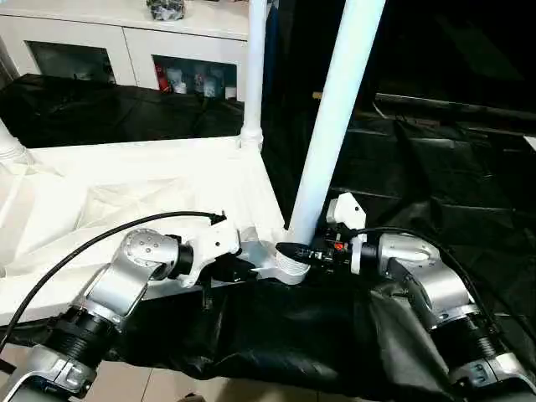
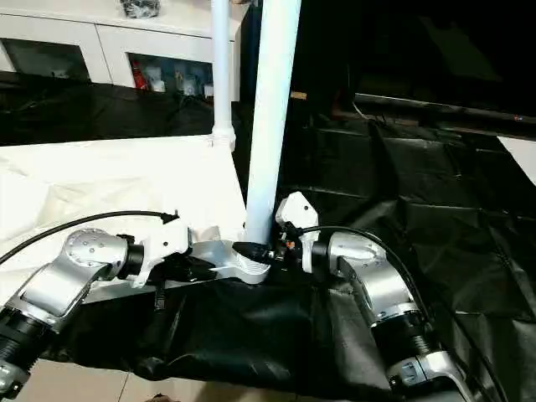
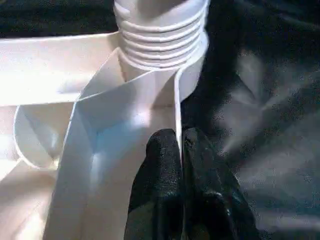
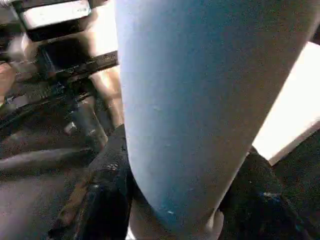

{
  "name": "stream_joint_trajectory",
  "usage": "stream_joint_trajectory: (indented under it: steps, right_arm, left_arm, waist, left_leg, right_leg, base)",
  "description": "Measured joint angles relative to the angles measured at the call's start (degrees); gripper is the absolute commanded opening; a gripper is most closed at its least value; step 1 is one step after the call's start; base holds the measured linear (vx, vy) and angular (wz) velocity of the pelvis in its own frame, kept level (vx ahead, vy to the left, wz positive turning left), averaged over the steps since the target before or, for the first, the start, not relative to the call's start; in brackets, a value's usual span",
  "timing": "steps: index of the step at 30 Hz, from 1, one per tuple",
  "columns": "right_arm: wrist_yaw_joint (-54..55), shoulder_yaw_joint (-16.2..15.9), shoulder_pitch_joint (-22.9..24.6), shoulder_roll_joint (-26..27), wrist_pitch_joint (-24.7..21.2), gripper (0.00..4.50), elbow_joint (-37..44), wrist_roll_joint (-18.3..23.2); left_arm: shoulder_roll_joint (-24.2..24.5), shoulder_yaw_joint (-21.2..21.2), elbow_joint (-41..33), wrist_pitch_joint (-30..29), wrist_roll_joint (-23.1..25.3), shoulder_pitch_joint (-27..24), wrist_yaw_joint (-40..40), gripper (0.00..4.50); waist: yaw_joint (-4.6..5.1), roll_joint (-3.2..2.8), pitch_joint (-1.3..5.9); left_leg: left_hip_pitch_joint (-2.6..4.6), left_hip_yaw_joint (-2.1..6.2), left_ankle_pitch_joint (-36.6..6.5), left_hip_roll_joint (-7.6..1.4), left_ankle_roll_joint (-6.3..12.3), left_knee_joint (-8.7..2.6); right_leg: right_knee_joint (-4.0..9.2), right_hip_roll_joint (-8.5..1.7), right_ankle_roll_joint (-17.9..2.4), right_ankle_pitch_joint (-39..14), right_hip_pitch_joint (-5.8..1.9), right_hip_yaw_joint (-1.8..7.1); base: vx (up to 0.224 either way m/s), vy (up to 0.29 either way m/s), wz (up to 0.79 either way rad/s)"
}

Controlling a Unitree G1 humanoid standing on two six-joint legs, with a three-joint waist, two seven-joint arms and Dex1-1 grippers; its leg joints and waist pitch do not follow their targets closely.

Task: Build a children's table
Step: Insert table leg to table base

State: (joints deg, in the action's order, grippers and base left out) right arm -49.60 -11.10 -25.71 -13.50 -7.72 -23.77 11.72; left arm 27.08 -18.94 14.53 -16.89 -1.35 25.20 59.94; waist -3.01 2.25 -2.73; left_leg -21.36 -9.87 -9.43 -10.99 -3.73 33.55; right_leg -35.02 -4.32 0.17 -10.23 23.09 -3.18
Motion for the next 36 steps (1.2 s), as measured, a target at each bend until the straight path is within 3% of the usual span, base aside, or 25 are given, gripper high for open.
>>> stream_joint_trajectory:
  steps: [1, 3, 7, 14, 25, 28, 36]
  right_arm:
    - [9.2, 1.5, -2.1, 4.0, 0.5, 1.90, -3.4, -1.5]
    - [17.5, 2.2, -4.6, 6.8, 0.6, 1.89, -6.5, -2.7]
    - [26.3, 3.8, -7.5, 8.9, 0.8, 1.89, -10.8, -3.5]
    - [32.6, 5.3, -11.7, 11.8, 1.6, 1.89, -16.3, -4.8]
    - [31.8, 6.7, -12.5, 12.3, 2.0, 1.89, -17.9, -4.5]
    - [31.3, 7.3, -12.6, 12.4, 2.1, 2.59, -18.3, -4.1]
    - [30.1, 7.8, -12.2, 12.1, 1.7, 3.26, -20.0, -3.4]
  left_arm:
    - [-2.3, 0.8, 0.7, -4.4, 1.5, 1.8, -5.0, 0.00]
    - [-4.9, 1.1, 0.9, -7.8, 2.6, 3.2, -9.4, 0.00]
    - [-9.8, 1.2, 1.1, -12.0, 3.3, 4.0, -16.4, 0.00]
    - [-13.6, 1.9, 1.5, -15.2, 5.3, 5.2, -22.0, 0.00]
    - [-13.5, 1.9, 1.5, -15.3, 5.4, 5.3, -22.5, 0.00]
    - [-13.3, 1.9, 1.5, -15.1, 5.4, 5.3, -22.3, 0.00]
    - [-11.9, 1.3, 1.2, -13.0, 4.9, 5.3, -19.2, 0.00]
  waist:
    - [0.55, -0.02, -0.22]
    - [1.24, -0.11, -0.44]
    - [1.54, -0.06, -0.46]
    - [1.16, -0.07, -0.46]
    - [1.29, -0.06, -0.46]
    - [1.31, -0.06, -0.46]
    - [0.83, -0.47, -0.73]
  left_leg:
    - [-0.02, 0.00, 0.0, 0.01, -0.01, 0.05]
    - [-0.06, 0.03, 0.0, 0.03, -0.02, 0.03]
    - [-0.07, 0.11, 0.0, 0.03, -0.01, 0.11]
    - [-0.05, 0.12, 0.0, -0.02, -0.09, -0.10]
    - [-0.05, 0.12, 0.0, -0.03, -0.10, -0.09]
    - [-0.05, 0.12, 0.0, -0.03, -0.10, -0.10]
    - [-0.31, 0.11, 0.0, -0.04, -0.11, -0.19]
  right_leg:
    - [-0.05, -0.01, -0.1, 0.0, 0.10, 0.00]
    - [0.12, -0.05, -0.1, 0.0, 0.23, -0.05]
    - [0.27, -0.07, -0.1, 0.0, 0.25, -0.13]
    - [0.13, -0.06, -0.3, 0.2, 0.28, -0.28]
    - [0.17, -0.06, -0.3, 0.2, 0.28, -0.29]
    - [0.17, -0.06, -0.3, 0.2, 0.28, -0.29]
    - [0.21, -0.06, -0.5, 0.3, 0.44, -0.33]
  base:
    - [0.000, 0.000, 0.00]
    - [-0.026, 0.005, -0.06]
    - [0.000, 0.000, 0.00]
    - [0.000, 0.000, 0.00]
    - [0.000, 0.000, 0.00]
    - [0.000, 0.000, 0.00]
    - [0.000, 0.000, 0.00]
